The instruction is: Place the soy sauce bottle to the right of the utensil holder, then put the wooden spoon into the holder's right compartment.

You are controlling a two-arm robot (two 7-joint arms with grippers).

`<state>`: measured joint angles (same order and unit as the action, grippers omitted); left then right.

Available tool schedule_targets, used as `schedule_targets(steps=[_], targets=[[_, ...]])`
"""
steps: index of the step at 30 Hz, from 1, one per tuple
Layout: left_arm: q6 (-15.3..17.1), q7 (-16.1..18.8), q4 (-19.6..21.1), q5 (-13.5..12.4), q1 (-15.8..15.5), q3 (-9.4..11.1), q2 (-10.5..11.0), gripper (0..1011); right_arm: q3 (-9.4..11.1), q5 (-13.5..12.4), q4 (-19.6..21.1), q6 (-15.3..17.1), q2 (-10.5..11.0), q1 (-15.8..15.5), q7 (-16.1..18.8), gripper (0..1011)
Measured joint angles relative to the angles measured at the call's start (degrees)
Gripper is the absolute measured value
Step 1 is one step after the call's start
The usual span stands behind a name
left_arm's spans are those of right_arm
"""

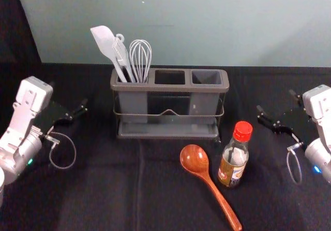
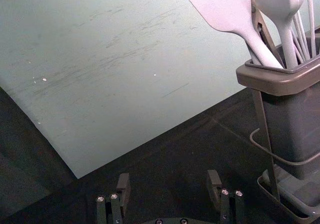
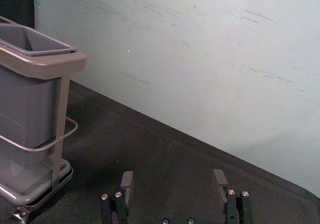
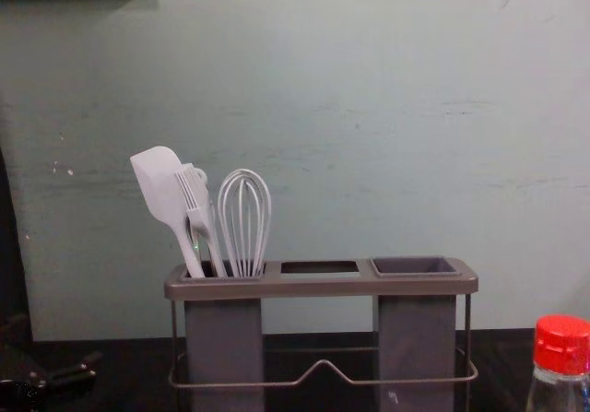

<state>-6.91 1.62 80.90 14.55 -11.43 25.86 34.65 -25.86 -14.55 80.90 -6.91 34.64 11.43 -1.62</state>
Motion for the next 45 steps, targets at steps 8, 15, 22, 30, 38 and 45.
schedule_targets(steps=[8, 15, 22, 30, 38, 45], targets=[[0.0, 0.0, 0.0, 0.0, 0.0, 0.0, 0.0, 1005, 0.0, 0.0, 0.0, 0.0, 0.0, 0.0, 0.0, 1002], [0.0, 0.0, 0.0, 0.0, 0.0, 0.0, 0.0, 1005, 0.0, 0.0, 0.0, 0.0, 0.0, 0.0, 0.0, 1002], [0.0, 0.0, 0.0, 0.0, 0.0, 0.0, 0.0, 1005, 0.0, 0.0, 0.0, 0.0, 0.0, 0.0, 0.0, 1002], [0.0, 0.0, 0.0, 0.0, 0.0, 0.0, 0.0, 1005, 0.0, 0.0, 0.0, 0.0, 0.0, 0.0, 0.0, 1002], [0.0, 0.0, 0.0, 0.0, 0.0, 0.0, 0.0, 1005, 1.0, 0.89, 2.19, -0.42, 0.83, -1.97, -0.82, 1002], [0.0, 0.0, 0.0, 0.0, 0.0, 0.0, -0.01, 1005, 4.32, 1.04, 8.77, -2.0, 3.65, -9.03, -3.08, 1003]])
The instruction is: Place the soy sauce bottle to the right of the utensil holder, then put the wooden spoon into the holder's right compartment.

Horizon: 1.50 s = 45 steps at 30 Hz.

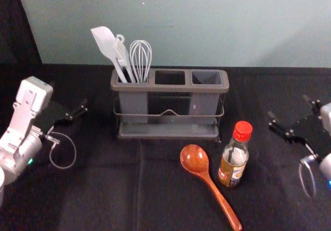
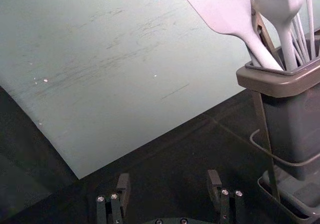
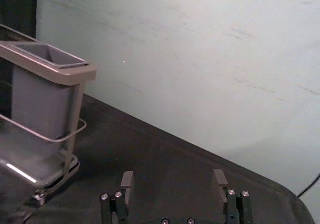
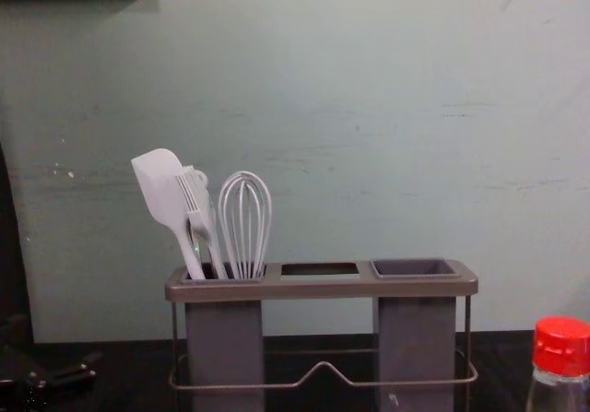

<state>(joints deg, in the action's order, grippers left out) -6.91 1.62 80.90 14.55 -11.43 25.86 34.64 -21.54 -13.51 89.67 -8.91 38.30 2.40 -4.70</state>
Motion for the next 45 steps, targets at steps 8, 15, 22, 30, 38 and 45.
schedule_targets(steps=[8, 15, 22, 30, 38, 45], targets=[[0.0, 0.0, 0.0, 0.0, 0.0, 0.0, 0.0, 1005, 5.26, -2.42, 8.44, -2.57, 4.24, -11.08, -0.83, 1002], [0.0, 0.0, 0.0, 0.0, 0.0, 0.0, 0.0, 1005, 8.81, -4.86, 13.37, -4.76, 6.71, -18.25, 0.58, 1002], [0.0, 0.0, 0.0, 0.0, 0.0, 0.0, 0.0, 1005, 11.45, -7.98, 17.08, -6.55, 8.54, -23.12, 4.21, 1002], [0.0, 0.0, 0.0, 0.0, 0.0, 0.0, 0.0, 1005, 12.23, -14.97, 18.67, -9.04, 9.52, -24.82, 12.25, 1002], [0.0, 0.0, 0.0, 0.0, 0.0, 0.0, 0.0, 1005, 11.6, -20.88, 19.43, -9.4, 9.42, -24.4, 20.1, 1003], [0.0, 0.0, 0.0, 0.0, 0.0, 0.0, 0.0, 1005, 9.28, -20.58, 17.88, -8.75, 6.9, -20.64, 22.68, 1002]])
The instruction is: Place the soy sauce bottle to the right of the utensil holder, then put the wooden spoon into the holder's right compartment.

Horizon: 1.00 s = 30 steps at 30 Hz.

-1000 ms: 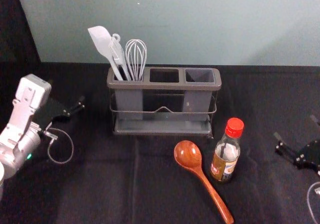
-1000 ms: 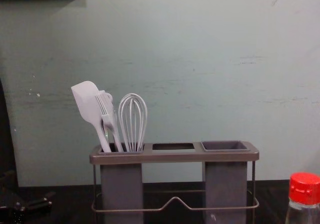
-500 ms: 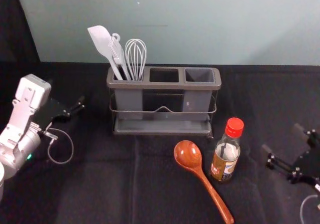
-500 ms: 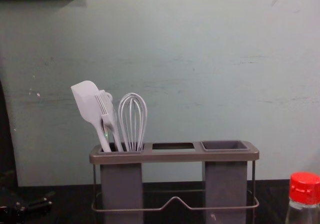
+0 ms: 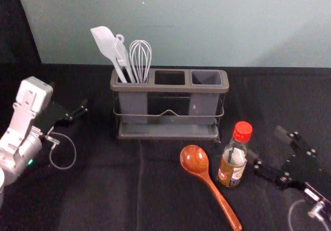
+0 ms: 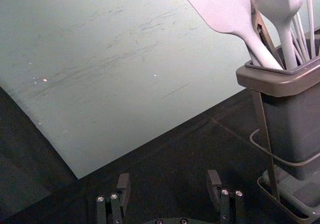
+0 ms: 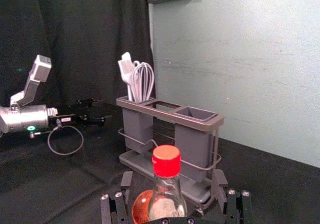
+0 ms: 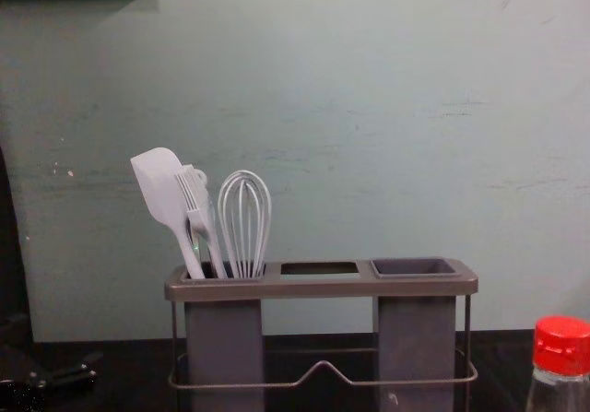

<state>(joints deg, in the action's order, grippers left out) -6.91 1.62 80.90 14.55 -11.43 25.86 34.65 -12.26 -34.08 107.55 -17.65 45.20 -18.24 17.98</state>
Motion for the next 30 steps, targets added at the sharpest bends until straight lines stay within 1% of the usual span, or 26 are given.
schedule_targets(steps=[1, 4, 5, 7, 8, 10, 11, 13, 18, 21, 23, 24, 27, 30], targets=[[0.0, 0.0, 0.0, 0.0, 0.0, 0.0, 0.0, 1005, -0.72, 0.56, -0.58, 0.33, -0.84, 1.23, 0.23, 1003], [0.0, 0.0, 0.0, 0.0, 0.0, 0.0, 0.0, 1005, -1.69, 1.49, -1.57, 0.91, -2.19, 3.16, 0.57, 1003], [0.0, 0.0, 0.0, 0.0, 0.0, 0.0, 0.0, 1005, -2.31, 2.18, -2.26, 1.39, -3.08, 4.53, 0.69, 1003], [0.0, 0.0, 0.0, 0.0, 0.0, 0.0, 0.0, 1005, -2.97, 2.83, -2.87, 1.93, -3.93, 5.86, 0.91, 1002], [0.0, 0.0, 0.0, 0.0, 0.0, 0.0, 0.0, 1005, -3.69, 3.65, -3.61, 2.55, -4.86, 7.28, 0.98, 1002], [0.0, 0.0, 0.0, 0.0, 0.0, 0.0, 0.0, 1005, -4.18, 4.28, -4.23, 3.09, -5.55, 8.35, 1.07, 1002], [0.0, 0.0, 0.0, 0.0, 0.0, 0.0, 0.0, 1005, -4.78, 5.07, -4.86, 3.68, -6.29, 9.52, 1.21, 1003], [0.0, 0.0, 0.0, 0.0, 0.0, 0.0, 0.0, 1005, -5.38, 6.01, -5.75, 4.38, -7.23, 10.87, 1.44, 1002], [0.0, 0.0, 0.0, 0.0, 0.0, 0.0, 0.0, 1005, -5.89, 7.09, -6.59, 5.39, -8.53, 12.12, 1.87, 1003], [0.0, 0.0, 0.0, 0.0, 0.0, 0.0, 0.0, 1005, -5.88, 7.28, -6.82, 5.63, -9.05, 12.29, 2.0, 1003], [0.0, 0.0, 0.0, 0.0, 0.0, 0.0, 0.0, 1005, -5.59, 7.45, -6.83, 5.75, -9.41, 12.15, 2.01, 982], [0.0, 0.0, 0.0, 0.0, 0.0, 0.0, 0.0, 1005, -5.34, 7.56, -6.84, 5.9, -9.61, 11.95, 1.97, 947], [0.0, 0.0, 0.0, 0.0, 0.0, 0.0, 0.0, 1005, -4.89, 7.58, -6.72, 6.27, -9.86, 11.63, 1.96, 907], [0.0, 0.0, 0.0, 0.0, 0.0, 0.0, 0.0, 1005, -4.14, 7.51, -6.48, 6.67, -10.19, 11.12, 1.98, 787]])
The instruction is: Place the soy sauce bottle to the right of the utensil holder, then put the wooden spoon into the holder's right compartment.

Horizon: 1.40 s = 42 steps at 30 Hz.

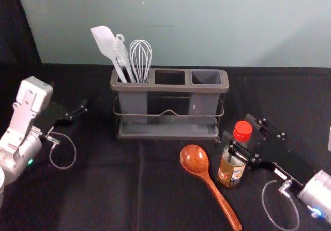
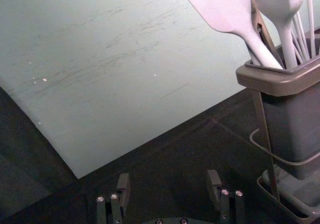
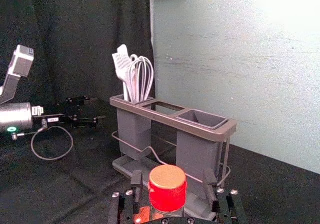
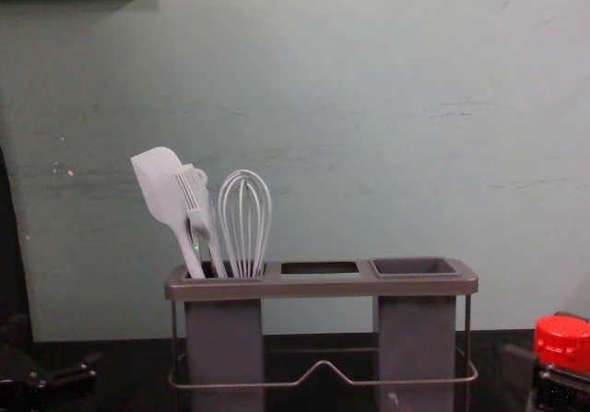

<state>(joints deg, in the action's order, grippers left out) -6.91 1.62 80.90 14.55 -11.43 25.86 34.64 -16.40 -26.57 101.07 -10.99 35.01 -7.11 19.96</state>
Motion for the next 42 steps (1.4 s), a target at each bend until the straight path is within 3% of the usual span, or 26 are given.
schedule_targets(steps=[4, 6, 11, 12, 14, 22, 33, 42], targets=[[0.0, 0.0, 0.0, 0.0, 0.0, 0.0, 0.0, 1005, 0.48, 0.0, 0.1, 0.21, -0.29, -0.4, 0.25, 711], [0.0, 0.0, 0.0, 0.0, 0.0, 0.0, 0.0, 1005, 0.88, 0.08, 0.23, 0.37, -0.6, -0.66, 0.42, 609], [0.0, 0.0, 0.0, 0.0, 0.0, 0.0, 0.0, 1005, 1.45, 0.68, 0.7, 0.42, -0.89, -1.1, 0.83, 481], [0.0, 0.0, 0.0, 0.0, 0.0, 0.0, 0.0, 1005, 1.61, 0.89, 0.88, 0.43, -0.99, -1.26, 0.9, 411], [0.0, 0.0, 0.0, 0.0, 0.0, 0.0, 0.0, 1005, 1.9, 1.0, 1.12, 0.43, -1.08, -1.46, 1.07, 386], [0.0, 0.0, 0.0, 0.0, 0.0, 0.0, 0.0, 1005, 3.47, 1.84, 2.42, 0.37, -1.35, -2.42, 1.34, 386], [0.0, 0.0, 0.0, 0.0, 0.0, 0.0, 0.0, 1005, 7.48, 1.48, 2.52, 0.35, -1.36, -3.27, 2.12, 386], [0.0, 0.0, 0.0, 0.0, 0.0, 0.0, 0.0, 1005, 8.99, -0.52, -1.98, 1.48, -1.72, 0.22, 5.62, 386]])
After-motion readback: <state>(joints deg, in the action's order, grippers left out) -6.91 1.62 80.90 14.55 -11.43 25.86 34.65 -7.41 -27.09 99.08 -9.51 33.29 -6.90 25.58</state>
